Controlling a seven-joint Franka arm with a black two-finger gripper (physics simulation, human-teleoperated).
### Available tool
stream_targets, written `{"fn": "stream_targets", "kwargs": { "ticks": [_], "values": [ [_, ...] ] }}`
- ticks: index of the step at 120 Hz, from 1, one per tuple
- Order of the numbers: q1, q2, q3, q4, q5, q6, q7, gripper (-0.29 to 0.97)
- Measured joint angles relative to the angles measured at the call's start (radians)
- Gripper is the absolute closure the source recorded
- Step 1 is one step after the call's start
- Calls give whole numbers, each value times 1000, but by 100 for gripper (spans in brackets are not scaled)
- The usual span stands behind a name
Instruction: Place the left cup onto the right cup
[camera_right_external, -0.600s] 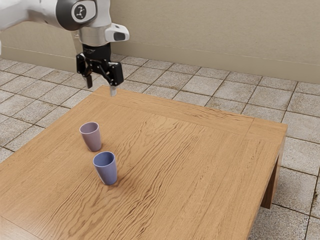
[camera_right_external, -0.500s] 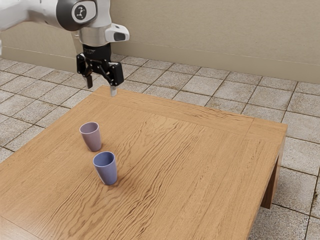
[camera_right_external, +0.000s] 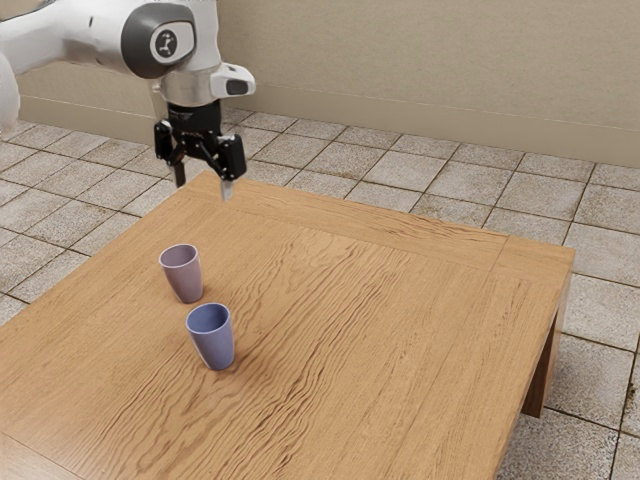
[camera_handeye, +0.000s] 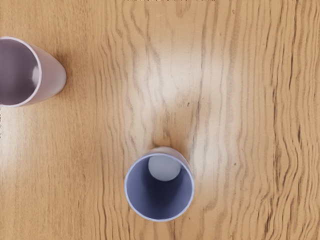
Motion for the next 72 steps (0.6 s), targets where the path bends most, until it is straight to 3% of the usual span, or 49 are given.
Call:
{"fn": "stream_targets", "kwargs": {
  "ticks": [72],
  "values": [
    [119,115,-2,4,-4,92,1,4]
  ]
}}
